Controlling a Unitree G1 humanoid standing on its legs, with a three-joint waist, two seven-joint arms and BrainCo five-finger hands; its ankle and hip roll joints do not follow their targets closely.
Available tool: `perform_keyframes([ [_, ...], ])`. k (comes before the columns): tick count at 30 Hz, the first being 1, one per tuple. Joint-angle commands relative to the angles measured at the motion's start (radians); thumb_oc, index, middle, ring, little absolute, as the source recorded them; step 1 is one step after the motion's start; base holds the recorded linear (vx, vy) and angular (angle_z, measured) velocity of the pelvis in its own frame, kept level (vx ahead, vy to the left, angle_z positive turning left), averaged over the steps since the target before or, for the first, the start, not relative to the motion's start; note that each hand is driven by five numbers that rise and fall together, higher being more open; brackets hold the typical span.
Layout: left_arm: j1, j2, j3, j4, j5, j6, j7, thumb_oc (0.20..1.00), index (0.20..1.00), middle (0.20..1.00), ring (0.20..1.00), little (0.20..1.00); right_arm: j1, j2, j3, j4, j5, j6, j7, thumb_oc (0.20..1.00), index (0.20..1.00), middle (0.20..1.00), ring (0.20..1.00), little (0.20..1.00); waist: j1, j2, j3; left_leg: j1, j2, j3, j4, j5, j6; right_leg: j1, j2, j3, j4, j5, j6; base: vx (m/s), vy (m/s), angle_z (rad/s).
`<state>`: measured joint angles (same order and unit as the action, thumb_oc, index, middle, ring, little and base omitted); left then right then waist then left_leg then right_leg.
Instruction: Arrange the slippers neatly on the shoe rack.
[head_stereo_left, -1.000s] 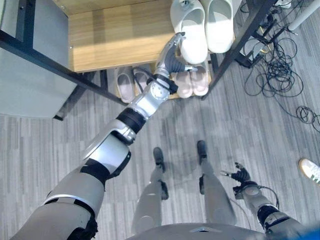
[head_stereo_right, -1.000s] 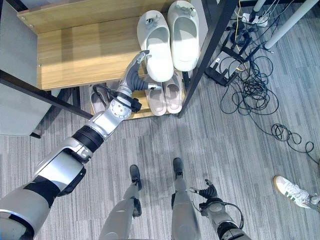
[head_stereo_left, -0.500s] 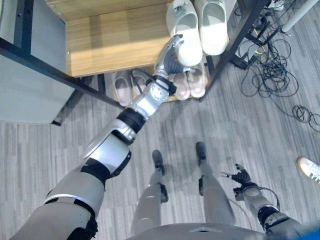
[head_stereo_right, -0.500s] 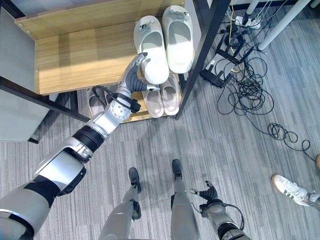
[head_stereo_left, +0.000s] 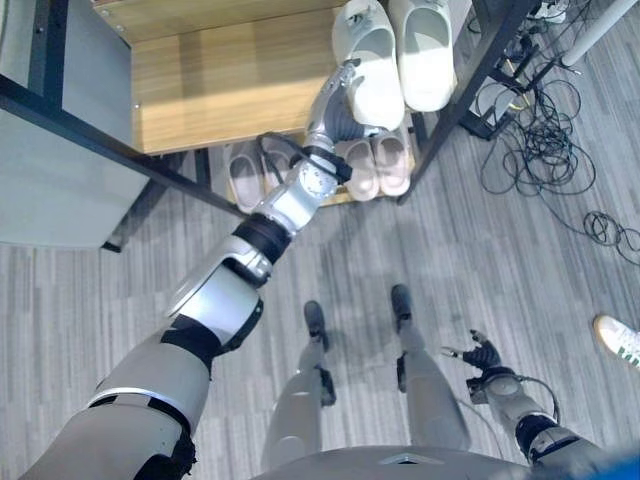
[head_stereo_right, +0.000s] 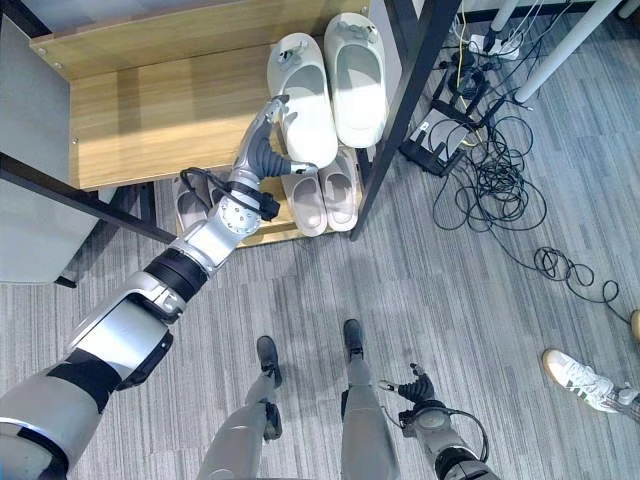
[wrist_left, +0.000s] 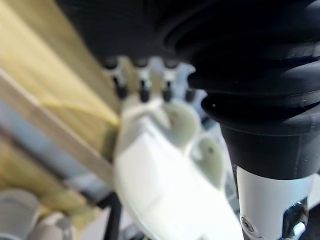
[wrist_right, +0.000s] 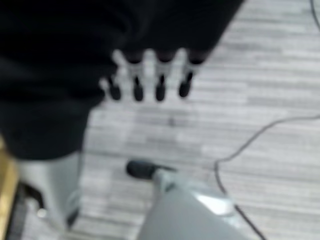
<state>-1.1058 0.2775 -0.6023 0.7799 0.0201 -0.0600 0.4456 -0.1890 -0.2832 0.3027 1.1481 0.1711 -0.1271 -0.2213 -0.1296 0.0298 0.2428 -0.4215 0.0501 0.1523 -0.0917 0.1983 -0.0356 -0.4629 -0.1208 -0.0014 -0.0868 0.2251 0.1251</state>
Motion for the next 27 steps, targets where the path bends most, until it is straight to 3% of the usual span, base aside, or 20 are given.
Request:
perform_keyframes([
  [1, -0.133, 0.012, 0.051, 0.038, 0.023, -0.062, 0.035, 1.000, 1.000, 1.000, 1.000, 1.000, -0.003, -0.051, 0.010, -0.018, -0.008, -0.013, -0.011, 1.000, 1.000, 1.000, 1.000, 1.000, 0.004, -0.005, 0.072, -0.032, -0.015, -0.048, 0.041, -0.095, -0.035, 0.008, -0.029, -0.054, 0.068, -0.120, 0.052, 0.00, 0.000, 0.00],
  [21, -0.083, -0.059, 0.084, 0.000, -0.042, -0.096, 0.030, 1.000, 1.000, 1.000, 1.000, 1.000, -0.005, -0.047, 0.009, -0.016, -0.004, -0.014, -0.011, 1.000, 1.000, 1.000, 1.000, 1.000, -0.002, -0.011, 0.069, -0.039, -0.014, -0.043, 0.047, -0.097, -0.034, -0.004, -0.028, -0.050, 0.080, -0.124, 0.049, 0.00, 0.000, 0.00],
  [27, -0.059, -0.006, 0.096, -0.111, 0.044, -0.101, 0.071, 1.000, 1.000, 1.000, 1.000, 1.000, 0.030, -0.044, -0.001, -0.033, -0.007, -0.025, -0.002, 1.000, 1.000, 1.000, 1.000, 1.000, -0.005, -0.016, 0.048, -0.019, -0.010, -0.044, 0.050, -0.106, -0.036, 0.017, -0.027, -0.048, 0.083, -0.130, 0.051, 0.01, -0.001, 0.00],
])
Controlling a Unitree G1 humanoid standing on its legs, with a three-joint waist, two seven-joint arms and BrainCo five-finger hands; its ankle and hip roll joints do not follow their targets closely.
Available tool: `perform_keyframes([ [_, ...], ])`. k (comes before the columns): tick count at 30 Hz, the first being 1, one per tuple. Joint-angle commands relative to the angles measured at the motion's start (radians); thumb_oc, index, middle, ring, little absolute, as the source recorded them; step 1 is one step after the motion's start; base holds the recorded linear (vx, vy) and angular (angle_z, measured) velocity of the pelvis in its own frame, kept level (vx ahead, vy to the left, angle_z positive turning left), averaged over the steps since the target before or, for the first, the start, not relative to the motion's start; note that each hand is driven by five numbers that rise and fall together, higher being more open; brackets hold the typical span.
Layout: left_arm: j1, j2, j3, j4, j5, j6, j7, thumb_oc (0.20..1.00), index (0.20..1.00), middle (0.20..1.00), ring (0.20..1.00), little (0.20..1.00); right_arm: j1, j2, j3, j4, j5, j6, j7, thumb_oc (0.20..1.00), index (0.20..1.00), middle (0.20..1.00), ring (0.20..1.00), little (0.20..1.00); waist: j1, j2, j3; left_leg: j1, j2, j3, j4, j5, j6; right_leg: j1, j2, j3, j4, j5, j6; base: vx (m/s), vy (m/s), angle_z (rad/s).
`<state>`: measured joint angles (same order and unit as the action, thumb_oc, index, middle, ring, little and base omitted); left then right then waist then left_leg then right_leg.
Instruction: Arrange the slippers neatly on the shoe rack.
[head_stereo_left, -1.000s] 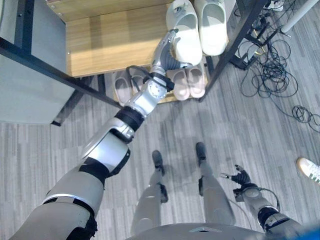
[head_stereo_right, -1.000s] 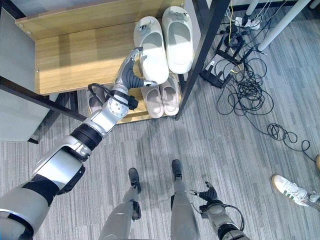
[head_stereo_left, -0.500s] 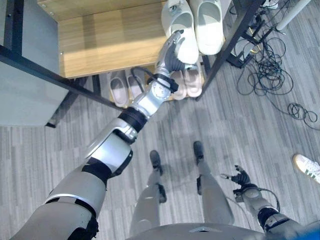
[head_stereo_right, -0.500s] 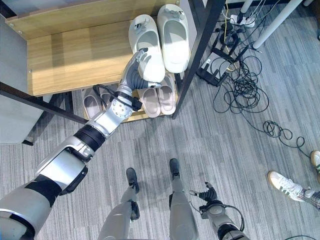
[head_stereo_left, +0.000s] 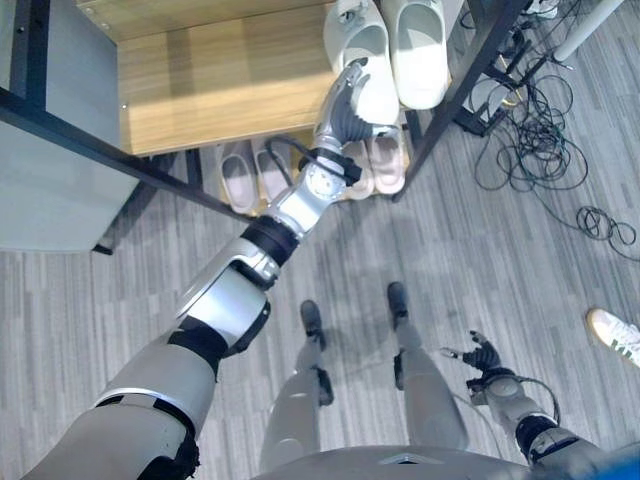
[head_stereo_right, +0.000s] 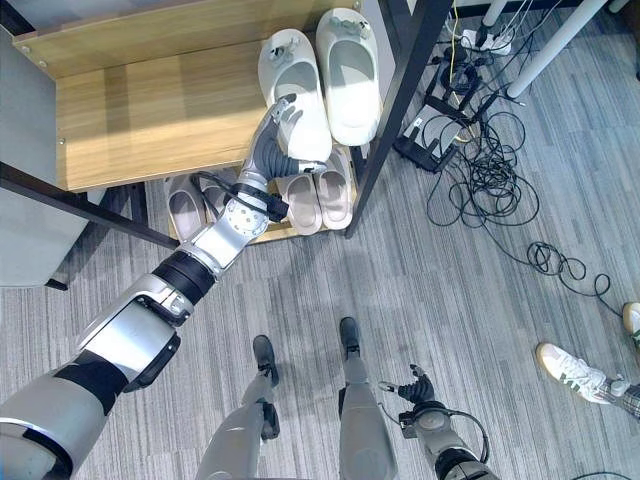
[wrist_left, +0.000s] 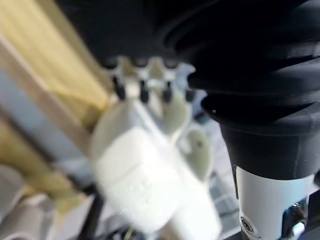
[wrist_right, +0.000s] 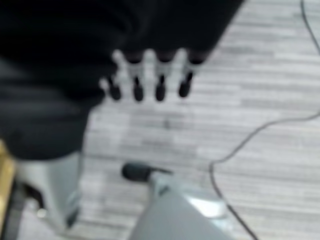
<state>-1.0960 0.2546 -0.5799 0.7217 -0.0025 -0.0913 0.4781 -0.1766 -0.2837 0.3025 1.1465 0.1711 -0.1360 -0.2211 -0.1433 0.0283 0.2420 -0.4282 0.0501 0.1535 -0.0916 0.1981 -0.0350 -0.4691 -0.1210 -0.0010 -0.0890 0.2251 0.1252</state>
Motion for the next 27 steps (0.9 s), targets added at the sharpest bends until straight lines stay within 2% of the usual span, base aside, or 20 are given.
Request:
perform_keyframes([
  [1, -0.039, 0.029, 0.090, -0.097, 0.068, -0.080, 0.045, 1.000, 1.000, 1.000, 1.000, 1.000, 0.029, -0.036, -0.003, -0.033, -0.009, -0.015, -0.001, 1.000, 1.000, 1.000, 1.000, 1.000, 0.011, -0.016, 0.038, 0.004, -0.008, -0.045, 0.052, -0.113, -0.037, 0.042, -0.028, -0.052, 0.086, -0.138, 0.051, 0.03, -0.005, -0.02],
  [7, 0.054, 0.051, 0.123, -0.193, 0.066, -0.100, 0.038, 1.000, 1.000, 1.000, 1.000, 1.000, 0.051, -0.018, -0.008, -0.029, -0.019, -0.007, 0.013, 1.000, 1.000, 1.000, 1.000, 1.000, 0.018, -0.014, 0.003, 0.037, -0.007, -0.045, 0.050, -0.120, -0.039, 0.079, -0.029, -0.060, 0.080, -0.144, 0.053, 0.04, 0.001, -0.01],
  [12, 0.225, 0.076, 0.155, -0.316, 0.054, -0.122, -0.017, 1.000, 1.000, 1.000, 1.000, 1.000, 0.076, 0.002, -0.042, -0.024, -0.020, 0.007, 0.021, 1.000, 1.000, 1.000, 1.000, 1.000, 0.034, -0.007, -0.028, 0.105, -0.004, -0.051, 0.045, -0.128, -0.041, 0.152, -0.031, -0.072, 0.077, -0.159, 0.056, 0.07, -0.013, 0.00],
  [13, 0.296, 0.072, 0.166, -0.349, -0.006, -0.139, -0.048, 1.000, 1.000, 1.000, 1.000, 1.000, 0.080, 0.008, -0.054, -0.021, -0.018, 0.013, 0.022, 1.000, 1.000, 1.000, 1.000, 1.000, 0.040, -0.006, -0.035, 0.119, -0.003, -0.054, 0.047, -0.131, -0.041, 0.167, -0.030, -0.078, 0.079, -0.163, 0.056, 0.05, -0.008, -0.01],
  [15, 0.403, 0.077, 0.178, -0.375, -0.012, -0.144, -0.094, 1.000, 1.000, 1.000, 1.000, 1.000, 0.093, 0.024, -0.067, -0.015, -0.025, 0.029, 0.027, 1.000, 1.000, 1.000, 1.000, 1.000, 0.050, -0.002, -0.047, 0.161, -0.002, -0.054, 0.038, -0.132, -0.042, 0.210, -0.030, -0.089, 0.074, -0.167, 0.057, 0.08, -0.022, 0.05],
  [16, 0.513, 0.069, 0.211, -0.389, -0.063, -0.152, -0.129, 1.000, 1.000, 1.000, 1.000, 1.000, 0.102, 0.028, -0.091, -0.003, -0.026, 0.038, 0.032, 1.000, 1.000, 1.000, 1.000, 1.000, 0.063, 0.001, -0.066, 0.195, -0.006, -0.057, 0.029, -0.130, -0.042, 0.245, -0.031, -0.108, 0.064, -0.166, 0.056, 0.08, -0.046, 0.09],
  [18, 0.571, 0.066, 0.233, -0.403, -0.101, -0.157, -0.144, 1.000, 1.000, 1.000, 1.000, 1.000, 0.110, 0.029, -0.102, -0.001, -0.019, 0.042, 0.034, 1.000, 1.000, 1.000, 1.000, 1.000, 0.067, 0.002, -0.074, 0.214, -0.005, -0.059, 0.024, -0.128, -0.043, 0.264, -0.031, -0.118, 0.059, -0.166, 0.055, 0.05, -0.050, 0.18],
  [19, 0.708, 0.070, 0.290, -0.461, -0.214, -0.179, -0.187, 1.000, 1.000, 1.000, 1.000, 1.000, 0.116, 0.030, -0.137, 0.010, -0.003, 0.047, 0.033, 1.000, 1.000, 1.000, 1.000, 1.000, 0.086, -0.002, -0.096, 0.250, -0.005, -0.065, 0.021, -0.127, -0.042, 0.302, -0.028, -0.136, 0.056, -0.169, 0.050, 0.03, -0.050, 0.26],
  [20, 0.711, 0.071, 0.291, -0.463, -0.215, -0.178, -0.188, 1.000, 1.000, 1.000, 1.000, 1.000, 0.118, 0.030, -0.136, 0.010, -0.003, 0.047, 0.033, 1.000, 1.000, 1.000, 1.000, 1.000, 0.085, -0.002, -0.097, 0.251, -0.005, -0.066, 0.021, -0.127, -0.042, 0.303, -0.028, -0.136, 0.055, -0.169, 0.050, 0.07, -0.079, 0.23],
  [21, 0.814, 0.081, 0.326, -0.511, -0.278, -0.180, -0.235, 1.000, 1.000, 1.000, 1.000, 1.000, 0.124, 0.032, -0.161, 0.032, 0.010, 0.054, 0.036, 1.000, 1.000, 1.000, 1.000, 1.000, 0.102, -0.003, -0.117, 0.287, -0.002, -0.072, 0.018, -0.131, -0.040, 0.342, -0.026, -0.149, 0.053, -0.176, 0.044, 0.07, -0.042, 0.15],
  [24, 0.957, 0.085, 0.378, -0.540, -0.393, -0.165, -0.313, 1.000, 1.000, 1.000, 1.000, 1.000, 0.146, 0.033, -0.203, 0.054, 0.020, 0.066, 0.045, 1.000, 1.000, 1.000, 1.000, 1.000, 0.123, -0.009, -0.148, 0.335, -0.002, -0.080, 0.015, -0.139, -0.037, 0.395, -0.020, -0.167, 0.053, -0.186, 0.042, 0.06, -0.042, 0.22],
  [25, 0.959, 0.085, 0.379, -0.542, -0.394, -0.164, -0.314, 1.000, 1.000, 1.000, 1.000, 1.000, 0.147, 0.033, -0.202, 0.054, 0.020, 0.066, 0.045, 1.000, 1.000, 1.000, 1.000, 1.000, 0.123, -0.009, -0.148, 0.337, -0.002, -0.081, 0.015, -0.139, -0.037, 0.397, -0.020, -0.168, 0.052, -0.186, 0.042, 0.03, -0.027, 0.09],
  [26, 1.052, 0.103, 0.391, -0.519, -0.410, -0.152, -0.378, 1.000, 1.000, 1.000, 1.000, 1.000, 0.170, 0.040, -0.219, 0.068, 0.022, 0.069, 0.058, 1.000, 1.000, 1.000, 1.000, 1.000, 0.133, -0.011, -0.166, 0.370, -0.002, -0.083, 0.010, -0.144, -0.036, 0.432, -0.016, -0.178, 0.045, -0.191, 0.041, 0.02, -0.012, 0.08],
  [27, 1.054, 0.103, 0.391, -0.520, -0.410, -0.152, -0.379, 1.000, 1.000, 1.000, 1.000, 1.000, 0.171, 0.040, -0.219, 0.068, 0.022, 0.069, 0.058, 1.000, 1.000, 1.000, 1.000, 1.000, 0.133, -0.011, -0.166, 0.372, -0.002, -0.083, 0.010, -0.145, -0.036, 0.434, -0.016, -0.178, 0.044, -0.191, 0.041, 0.02, -0.015, 0.09],
])
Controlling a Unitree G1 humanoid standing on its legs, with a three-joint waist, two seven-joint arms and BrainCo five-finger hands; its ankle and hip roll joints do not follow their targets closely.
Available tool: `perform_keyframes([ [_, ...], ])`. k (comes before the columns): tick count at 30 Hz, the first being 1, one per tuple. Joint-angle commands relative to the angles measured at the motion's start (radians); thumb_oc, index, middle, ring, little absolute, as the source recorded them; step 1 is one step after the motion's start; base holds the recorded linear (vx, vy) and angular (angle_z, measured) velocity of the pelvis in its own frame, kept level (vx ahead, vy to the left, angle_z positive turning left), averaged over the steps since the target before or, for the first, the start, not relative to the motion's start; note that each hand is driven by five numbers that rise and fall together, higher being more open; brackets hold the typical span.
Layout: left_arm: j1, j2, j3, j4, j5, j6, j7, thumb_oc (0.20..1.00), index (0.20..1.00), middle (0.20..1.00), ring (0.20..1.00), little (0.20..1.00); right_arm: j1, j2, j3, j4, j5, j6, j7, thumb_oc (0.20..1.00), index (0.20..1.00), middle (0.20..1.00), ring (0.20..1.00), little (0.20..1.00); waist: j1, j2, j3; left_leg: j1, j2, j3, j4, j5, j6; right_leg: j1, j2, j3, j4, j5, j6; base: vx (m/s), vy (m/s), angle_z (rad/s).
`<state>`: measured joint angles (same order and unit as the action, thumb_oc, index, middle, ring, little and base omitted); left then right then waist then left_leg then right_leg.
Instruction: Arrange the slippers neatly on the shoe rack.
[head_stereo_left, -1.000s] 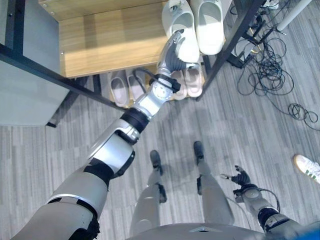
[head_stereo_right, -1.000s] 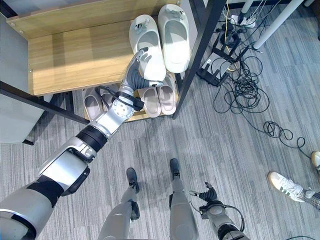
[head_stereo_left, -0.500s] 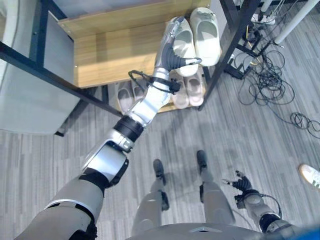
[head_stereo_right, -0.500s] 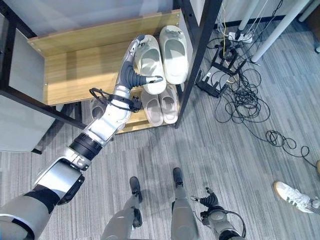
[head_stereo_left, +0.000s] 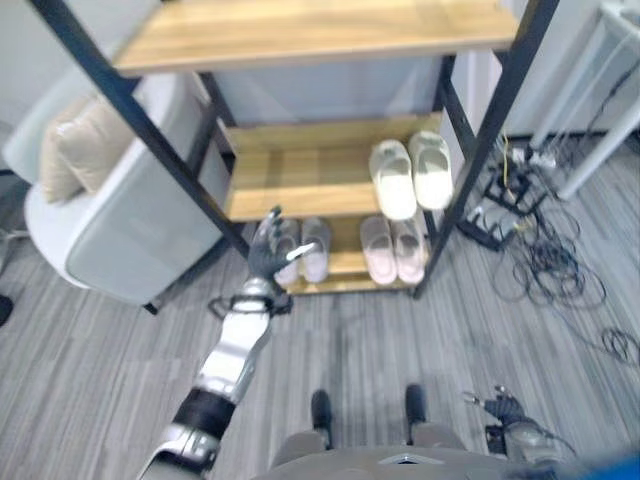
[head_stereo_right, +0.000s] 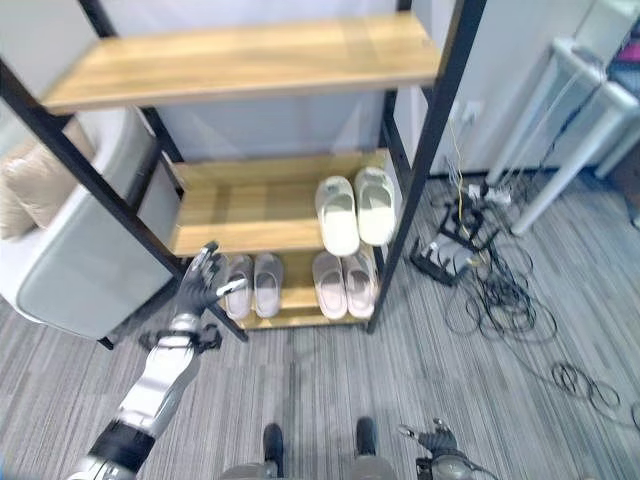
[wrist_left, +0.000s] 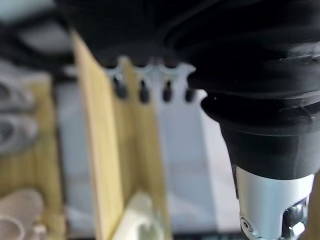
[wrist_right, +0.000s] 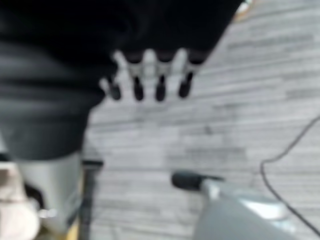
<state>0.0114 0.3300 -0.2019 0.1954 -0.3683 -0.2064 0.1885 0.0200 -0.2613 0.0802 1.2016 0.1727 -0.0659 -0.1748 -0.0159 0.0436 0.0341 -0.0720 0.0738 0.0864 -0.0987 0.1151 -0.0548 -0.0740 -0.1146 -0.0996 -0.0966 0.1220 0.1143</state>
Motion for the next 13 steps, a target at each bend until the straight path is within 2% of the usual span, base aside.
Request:
perform_keyframes([
  [1, -0.010, 0.005, 0.007, 0.124, -0.116, 0.006, -0.156, 1.000, 1.000, 1.000, 1.000, 1.000, -0.015, 0.020, 0.002, 0.030, 0.004, 0.012, 0.024, 1.000, 1.000, 1.000, 1.000, 1.000, 0.009, -0.027, 0.027, 0.037, -0.025, -0.015, 0.014, -0.064, -0.016, 0.061, -0.019, -0.086, 0.049, -0.094, 0.051, -0.02, -0.001, 0.10],
  [2, 0.012, -0.006, 0.002, 0.212, -0.112, 0.024, -0.182, 1.000, 1.000, 1.000, 1.000, 1.000, -0.012, 0.027, 0.002, 0.038, -0.008, 0.014, 0.030, 1.000, 1.000, 1.000, 1.000, 1.000, 0.010, -0.026, 0.020, 0.046, -0.027, -0.017, 0.011, -0.065, -0.015, 0.074, -0.016, -0.087, 0.044, -0.095, 0.051, -0.02, -0.001, 0.11],
  [3, 0.011, -0.006, 0.002, 0.214, -0.112, 0.023, -0.183, 1.000, 1.000, 1.000, 1.000, 1.000, -0.011, 0.027, 0.002, 0.038, -0.008, 0.014, 0.030, 1.000, 1.000, 1.000, 1.000, 1.000, 0.010, -0.026, 0.021, 0.048, -0.027, -0.017, 0.011, -0.065, -0.015, 0.075, -0.016, -0.087, 0.043, -0.095, 0.051, -0.03, 0.000, 0.09],
  [5, 0.033, -0.030, -0.001, 0.455, -0.026, 0.046, -0.189, 1.000, 1.000, 1.000, 1.000, 1.000, -0.009, 0.026, -0.005, 0.059, -0.020, 0.020, 0.035, 1.000, 1.000, 1.000, 1.000, 1.000, 0.015, -0.027, 0.000, 0.056, -0.026, -0.025, 0.011, -0.066, -0.021, 0.100, -0.012, -0.102, 0.025, -0.098, 0.051, -0.04, -0.010, 0.04],
  [6, 0.031, -0.031, -0.001, 0.457, -0.025, 0.044, -0.189, 1.000, 1.000, 1.000, 1.000, 1.000, -0.009, 0.025, -0.006, 0.059, -0.020, 0.020, 0.035, 1.000, 1.000, 1.000, 1.000, 1.000, 0.014, -0.026, 0.001, 0.056, -0.026, -0.025, 0.011, -0.066, -0.021, 0.102, -0.012, -0.103, 0.025, -0.098, 0.051, -0.02, -0.015, 0.04],
  [8, 0.042, -0.043, -0.009, 0.618, 0.113, 0.048, -0.175, 1.000, 1.000, 1.000, 1.000, 1.000, -0.009, 0.022, -0.017, 0.066, -0.013, 0.014, 0.033, 1.000, 1.000, 1.000, 1.000, 1.000, 0.013, -0.027, -0.009, 0.060, -0.026, -0.030, 0.011, -0.068, -0.023, 0.112, -0.010, -0.107, 0.023, -0.103, 0.050, -0.03, -0.009, 0.09],
  [11, 0.020, -0.083, 0.020, 0.908, 0.236, 0.079, -0.147, 1.000, 1.000, 1.000, 1.000, 1.000, -0.001, 0.015, -0.024, 0.080, -0.003, 0.010, 0.038, 1.000, 1.000, 1.000, 1.000, 1.000, 0.004, -0.029, -0.014, 0.068, -0.024, -0.034, 0.011, -0.069, -0.021, 0.116, -0.008, -0.109, 0.033, -0.107, 0.045, -0.04, -0.003, 0.07],
  [13, 0.021, -0.092, 0.038, 1.058, 0.352, 0.119, -0.113, 1.000, 1.000, 1.000, 1.000, 1.000, 0.005, 0.019, -0.016, 0.104, -0.013, 0.015, 0.036, 1.000, 1.000, 1.000, 1.000, 1.000, 0.003, -0.031, -0.022, 0.080, -0.023, -0.032, 0.011, -0.074, -0.018, 0.124, -0.008, -0.105, 0.035, -0.109, 0.041, 0.00, 0.000, 0.00],
])
